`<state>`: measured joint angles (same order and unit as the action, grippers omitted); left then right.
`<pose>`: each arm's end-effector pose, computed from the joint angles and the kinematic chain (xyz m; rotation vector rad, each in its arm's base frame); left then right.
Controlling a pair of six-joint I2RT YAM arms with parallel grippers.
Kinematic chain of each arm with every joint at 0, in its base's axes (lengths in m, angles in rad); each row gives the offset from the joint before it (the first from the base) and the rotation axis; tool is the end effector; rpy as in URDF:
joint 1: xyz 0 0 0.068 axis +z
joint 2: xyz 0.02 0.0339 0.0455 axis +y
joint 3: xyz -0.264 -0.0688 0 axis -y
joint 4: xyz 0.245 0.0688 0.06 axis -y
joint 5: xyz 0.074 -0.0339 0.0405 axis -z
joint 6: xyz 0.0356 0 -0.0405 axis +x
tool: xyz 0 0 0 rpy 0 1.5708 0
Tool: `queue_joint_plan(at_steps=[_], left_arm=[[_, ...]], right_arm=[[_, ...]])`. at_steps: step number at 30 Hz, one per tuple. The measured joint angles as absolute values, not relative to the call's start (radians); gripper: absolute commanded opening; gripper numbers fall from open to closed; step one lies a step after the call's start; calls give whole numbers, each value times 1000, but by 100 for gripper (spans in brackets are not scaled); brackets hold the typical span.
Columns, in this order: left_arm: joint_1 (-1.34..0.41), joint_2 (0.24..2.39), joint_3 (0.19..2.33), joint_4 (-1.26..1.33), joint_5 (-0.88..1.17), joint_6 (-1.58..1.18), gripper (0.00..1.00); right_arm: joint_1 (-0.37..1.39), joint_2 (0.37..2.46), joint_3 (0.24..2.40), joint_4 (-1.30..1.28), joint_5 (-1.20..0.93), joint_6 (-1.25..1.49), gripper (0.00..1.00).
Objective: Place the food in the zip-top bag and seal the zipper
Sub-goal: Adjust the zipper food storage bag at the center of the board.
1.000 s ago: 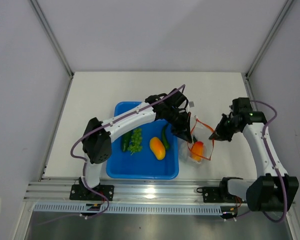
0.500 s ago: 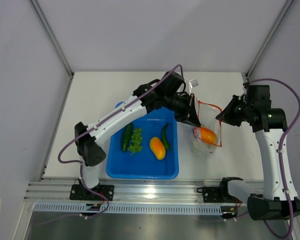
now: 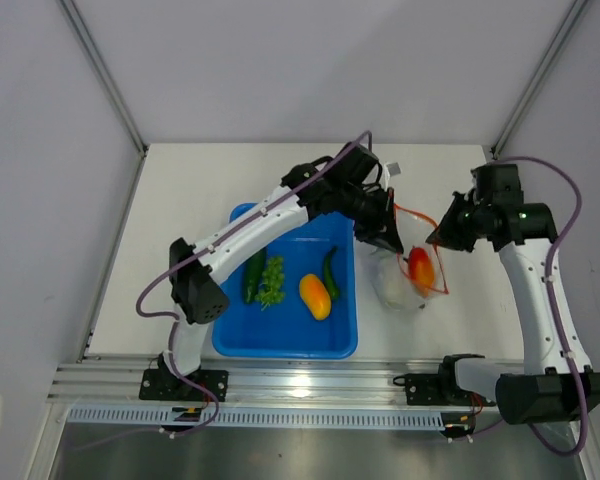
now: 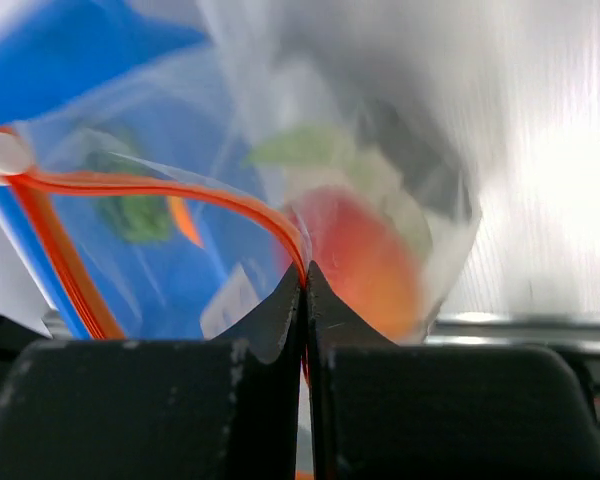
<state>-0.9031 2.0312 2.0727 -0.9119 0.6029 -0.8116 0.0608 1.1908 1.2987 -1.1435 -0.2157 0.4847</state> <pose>0.2604 -0.3629 0.3411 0.4475 2.7940 -1.3486 0.2138 0.0206 0.3511 0.4796 2.6019 0.4711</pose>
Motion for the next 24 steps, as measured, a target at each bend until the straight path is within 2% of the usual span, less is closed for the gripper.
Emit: queue_joint_plan(at_steps=[3,6,12,16,20,24], left_arm=[[-903,2002,2183,-882,609,-820,1],[-902,1932,2142,-846,616,-831,0],[-901,1901,1891,-796,630,-838,0],[-900,1970,1854,-819,620,-838,1],[-900,1977,1926,-862,606,-838,1],[-900,1959,2051,-859,601,-837,1]], right_arm=[[66,1180,1464,-1154,-195,485,0],[68,1149,1518,-1146,-180,485,0],[69,1110,1275,-1109,-164,481,0],[69,1178,1139,-1103,-153,474,0],[70,1172,1163,-1116,-136,469,0],[73,1164,1285,-1133,-117,468,0]])
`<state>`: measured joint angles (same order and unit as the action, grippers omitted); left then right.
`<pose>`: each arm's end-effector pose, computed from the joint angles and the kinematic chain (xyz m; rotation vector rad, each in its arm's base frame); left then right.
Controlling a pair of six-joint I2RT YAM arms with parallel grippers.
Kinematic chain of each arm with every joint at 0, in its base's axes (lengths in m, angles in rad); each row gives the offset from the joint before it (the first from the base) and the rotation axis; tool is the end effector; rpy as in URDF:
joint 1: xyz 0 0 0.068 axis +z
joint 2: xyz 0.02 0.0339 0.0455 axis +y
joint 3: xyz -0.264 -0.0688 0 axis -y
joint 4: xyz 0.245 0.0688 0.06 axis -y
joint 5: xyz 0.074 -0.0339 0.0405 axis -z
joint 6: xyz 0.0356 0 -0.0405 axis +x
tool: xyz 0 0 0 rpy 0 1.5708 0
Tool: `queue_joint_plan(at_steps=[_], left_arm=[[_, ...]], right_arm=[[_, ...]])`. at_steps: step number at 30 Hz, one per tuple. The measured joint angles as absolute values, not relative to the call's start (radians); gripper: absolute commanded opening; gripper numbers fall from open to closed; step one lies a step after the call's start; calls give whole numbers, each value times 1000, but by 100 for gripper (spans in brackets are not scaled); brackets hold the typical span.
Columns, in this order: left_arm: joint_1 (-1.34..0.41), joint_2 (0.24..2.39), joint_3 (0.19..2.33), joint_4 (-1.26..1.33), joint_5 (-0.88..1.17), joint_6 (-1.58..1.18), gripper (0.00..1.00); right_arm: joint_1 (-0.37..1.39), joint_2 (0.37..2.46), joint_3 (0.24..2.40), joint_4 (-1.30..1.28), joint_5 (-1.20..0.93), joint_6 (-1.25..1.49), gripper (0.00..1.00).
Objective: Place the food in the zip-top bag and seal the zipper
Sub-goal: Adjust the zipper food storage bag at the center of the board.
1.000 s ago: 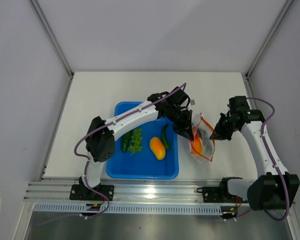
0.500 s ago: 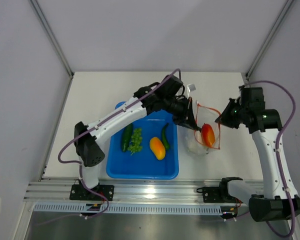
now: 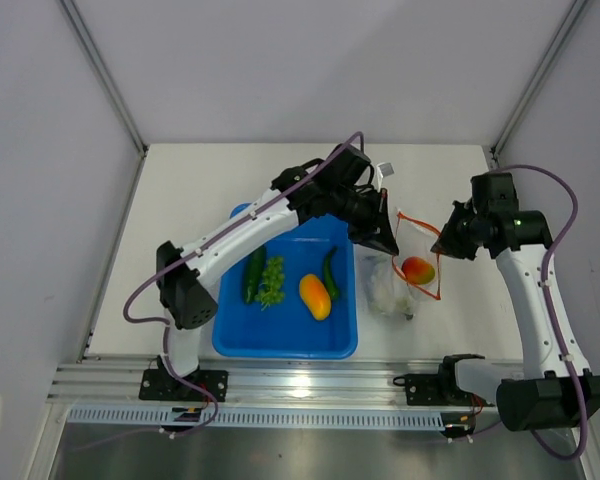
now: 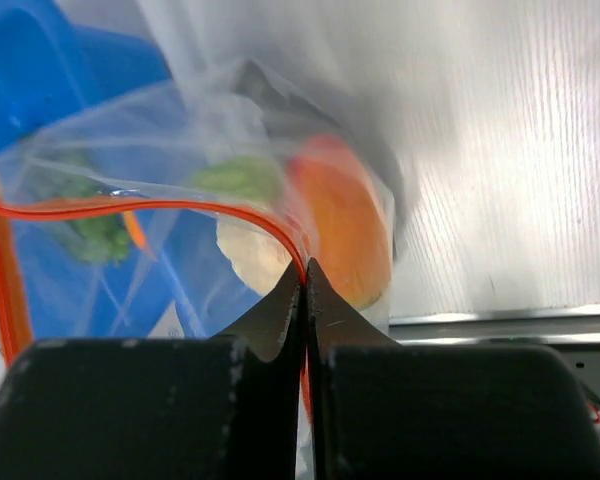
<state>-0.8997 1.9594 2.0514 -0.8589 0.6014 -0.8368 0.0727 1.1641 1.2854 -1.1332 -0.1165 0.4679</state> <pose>0.2534 -0.3515 0.3684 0.4413 2.6917 -1.4192 0.2086 0.0193 0.3525 0.4699 2.5698 0.3469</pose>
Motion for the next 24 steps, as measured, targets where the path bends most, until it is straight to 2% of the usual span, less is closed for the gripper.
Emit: queue_joint_plan(at_steps=[4,7,12,16,17,18,19,24], left_arm=[[-897,1907,2008,-841,603,-837,1],[-894,1882,1885,-802,607,-834,1],[-884,1898,1714,-796,605,-830,1],[-880,1897,1709,-807,596,-817,1],[-880,1897,1718,-808,593,-810,7],[-880,1897,1734,-812,582,-800,17],[-880,1897,1753,-818,574,-788,34],[-880,1872,1826,-827,539,-739,57]], right_arm=[[73,1140,1333,-1135,-109,466,0],[73,1133,1317,-1143,-102,463,0],[75,1124,1184,-1135,-94,453,0],[75,1117,1157,-1146,-96,451,0],[75,1110,1160,-1147,-98,450,0],[76,1105,1166,-1148,-102,451,0],[77,1102,1175,-1149,-104,451,0],[83,1102,1229,-1148,-113,451,0]])
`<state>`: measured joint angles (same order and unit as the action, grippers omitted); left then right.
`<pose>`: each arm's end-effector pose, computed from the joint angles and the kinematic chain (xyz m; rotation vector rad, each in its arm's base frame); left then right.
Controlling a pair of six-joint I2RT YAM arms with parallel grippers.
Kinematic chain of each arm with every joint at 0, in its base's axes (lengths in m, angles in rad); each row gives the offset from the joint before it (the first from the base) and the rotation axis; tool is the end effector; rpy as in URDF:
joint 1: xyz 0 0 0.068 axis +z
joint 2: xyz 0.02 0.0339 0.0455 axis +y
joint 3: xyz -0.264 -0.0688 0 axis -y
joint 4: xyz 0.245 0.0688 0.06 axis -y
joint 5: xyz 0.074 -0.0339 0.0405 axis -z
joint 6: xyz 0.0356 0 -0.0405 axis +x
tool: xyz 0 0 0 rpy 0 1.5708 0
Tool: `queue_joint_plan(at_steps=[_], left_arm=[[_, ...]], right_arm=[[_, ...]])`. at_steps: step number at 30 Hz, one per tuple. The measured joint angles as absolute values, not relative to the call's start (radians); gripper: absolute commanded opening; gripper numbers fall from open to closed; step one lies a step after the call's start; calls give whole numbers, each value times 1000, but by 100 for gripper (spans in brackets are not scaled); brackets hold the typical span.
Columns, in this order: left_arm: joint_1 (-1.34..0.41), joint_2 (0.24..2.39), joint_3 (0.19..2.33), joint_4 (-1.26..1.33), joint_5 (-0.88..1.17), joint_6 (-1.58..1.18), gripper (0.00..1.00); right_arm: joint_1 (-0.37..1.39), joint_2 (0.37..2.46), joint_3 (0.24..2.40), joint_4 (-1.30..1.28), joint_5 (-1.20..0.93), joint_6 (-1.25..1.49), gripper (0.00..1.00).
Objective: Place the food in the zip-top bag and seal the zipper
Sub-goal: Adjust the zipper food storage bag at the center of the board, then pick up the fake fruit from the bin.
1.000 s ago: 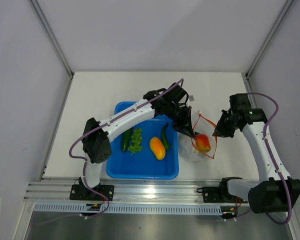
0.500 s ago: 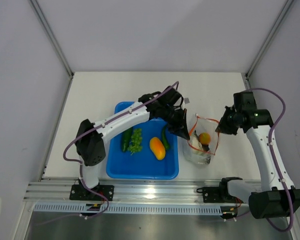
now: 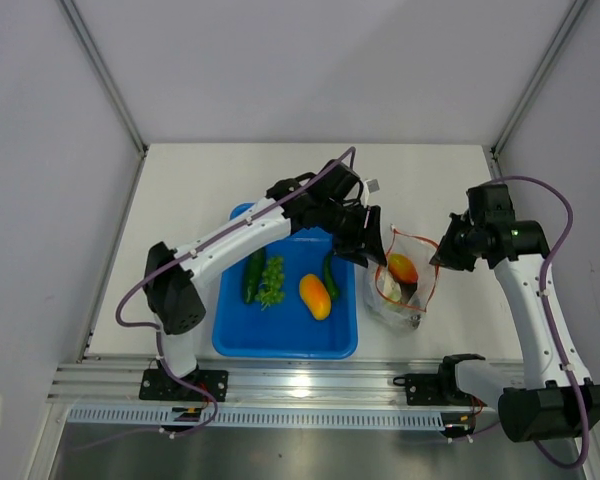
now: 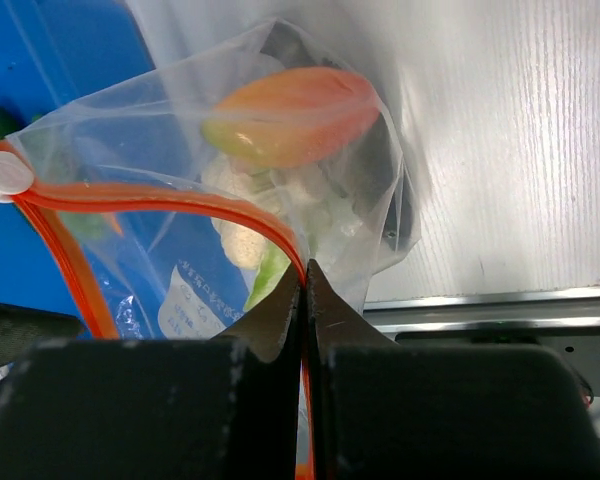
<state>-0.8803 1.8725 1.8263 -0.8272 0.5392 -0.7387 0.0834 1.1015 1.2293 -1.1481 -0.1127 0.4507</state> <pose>0.2490 -0.3301 0.3341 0.4728 2.7389 -1.2550 0.1922 0.0201 0.3465 0.4373 2.5831 0.3378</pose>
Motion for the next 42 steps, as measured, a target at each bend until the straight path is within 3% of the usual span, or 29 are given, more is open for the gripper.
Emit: queue_joint_plan(at_steps=[3,7,20,29,42], left_arm=[[-880,1829,1829,-834,514,-719,79],[-878,1755,1829,-847,464,-695,99],[-686,1535,1626,-899,286,-767,100],[-616,1630,1428,-911,297,-838,100],[-626,1789,1358,-785,345,-884,100]], right_arm=[[86,1104,1242,-1151,-116,450,0],[86,1112,1246,-1156,-118,447,0],[119,1128,1248,-1155,-120,439,0],[124,1128,1248,-1146,-121,433,0],[125,1122,1238,-1133,-121,432,0]])
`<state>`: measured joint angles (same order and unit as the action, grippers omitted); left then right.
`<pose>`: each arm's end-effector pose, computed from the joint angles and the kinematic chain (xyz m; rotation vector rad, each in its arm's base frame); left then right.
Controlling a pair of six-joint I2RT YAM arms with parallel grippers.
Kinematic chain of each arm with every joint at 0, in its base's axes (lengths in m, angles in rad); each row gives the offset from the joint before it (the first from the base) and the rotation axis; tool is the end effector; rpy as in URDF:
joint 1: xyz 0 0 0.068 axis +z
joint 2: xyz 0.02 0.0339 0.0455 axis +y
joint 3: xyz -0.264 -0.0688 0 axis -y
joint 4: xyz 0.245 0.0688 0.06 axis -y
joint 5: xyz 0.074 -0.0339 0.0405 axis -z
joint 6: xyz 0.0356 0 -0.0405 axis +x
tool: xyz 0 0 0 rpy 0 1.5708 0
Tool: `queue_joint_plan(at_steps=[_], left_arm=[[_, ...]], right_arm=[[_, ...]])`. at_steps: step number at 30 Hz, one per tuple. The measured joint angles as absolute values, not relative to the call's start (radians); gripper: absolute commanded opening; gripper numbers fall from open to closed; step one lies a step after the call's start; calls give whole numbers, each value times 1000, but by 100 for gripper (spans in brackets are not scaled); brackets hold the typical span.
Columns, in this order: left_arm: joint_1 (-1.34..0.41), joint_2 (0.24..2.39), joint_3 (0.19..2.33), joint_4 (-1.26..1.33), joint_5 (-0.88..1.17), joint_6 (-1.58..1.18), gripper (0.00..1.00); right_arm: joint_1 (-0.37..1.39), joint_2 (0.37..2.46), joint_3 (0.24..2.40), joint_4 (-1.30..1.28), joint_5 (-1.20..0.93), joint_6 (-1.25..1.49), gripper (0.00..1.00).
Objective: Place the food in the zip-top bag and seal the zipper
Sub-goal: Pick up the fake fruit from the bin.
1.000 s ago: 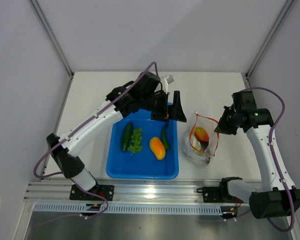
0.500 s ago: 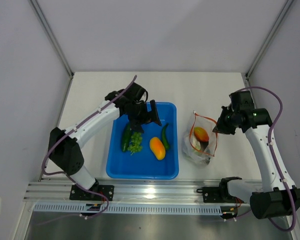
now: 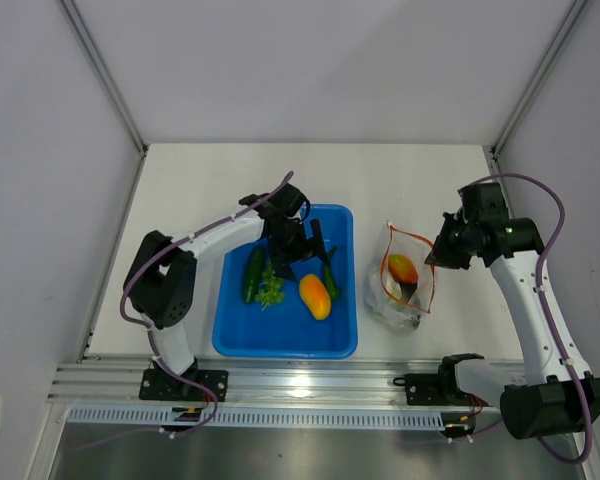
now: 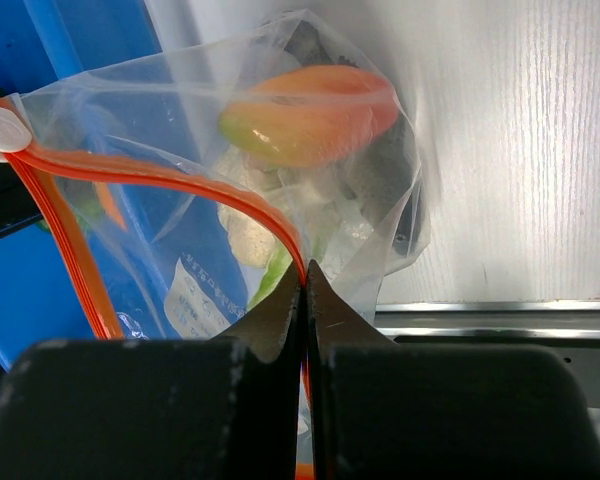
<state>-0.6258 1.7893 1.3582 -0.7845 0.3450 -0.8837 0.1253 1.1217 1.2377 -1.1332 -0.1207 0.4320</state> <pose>0.2866 -0.2220 0.2226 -0.2952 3.0121 -0.7559 0.1972 0.0292 0.3463 0.3557 2.5954 0.3568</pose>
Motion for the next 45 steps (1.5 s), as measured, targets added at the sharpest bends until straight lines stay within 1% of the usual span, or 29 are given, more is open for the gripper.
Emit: queue_joint_plan(at_steps=[15,23,24,26,29,30,32,33,34,35,38,39,41,45], left_arm=[[-641,1912,1314,-734,382,-969,100],[-663,1948,1297,-737,395,-994,92],[-666,1954,1300,-744,394,-994,88],[-673,1956,1301,-746,395,-995,85],[-682,1956,1298,-740,397,-999,68],[-684,1955,1296,-741,392,-1001,59],[-686,1954,1290,-741,392,-1006,49],[-686,1951,1289,-743,390,-1008,41],[-687,1947,1289,-744,380,-1006,36],[-687,1942,1289,-744,366,-1005,27],[-687,1919,1288,-746,341,-1004,15],[-687,1903,1288,-748,334,-1002,8],[-687,1866,1288,-750,319,-1002,1],[-687,1777,1295,-752,306,-991,1]], right_arm=[[121,1121,1208,-1124,-121,423,0],[113,1119,1204,-1124,-121,417,0],[113,1118,1204,-1123,-121,417,0],[113,1113,1202,-1123,-121,417,0],[111,1106,1200,-1122,-121,417,0],[110,1104,1200,-1122,-121,417,0],[109,1101,1200,-1122,-121,417,0],[109,1099,1200,-1121,-121,417,0],[109,1099,1200,-1121,-121,417,0],[109,1098,1200,-1121,-121,416,0],[109,1098,1200,-1120,-121,417,0],[109,1097,1200,-1120,-121,417,0],[109,1095,1200,-1119,-123,417,0],[109,1093,1200,-1117,-133,417,0]])
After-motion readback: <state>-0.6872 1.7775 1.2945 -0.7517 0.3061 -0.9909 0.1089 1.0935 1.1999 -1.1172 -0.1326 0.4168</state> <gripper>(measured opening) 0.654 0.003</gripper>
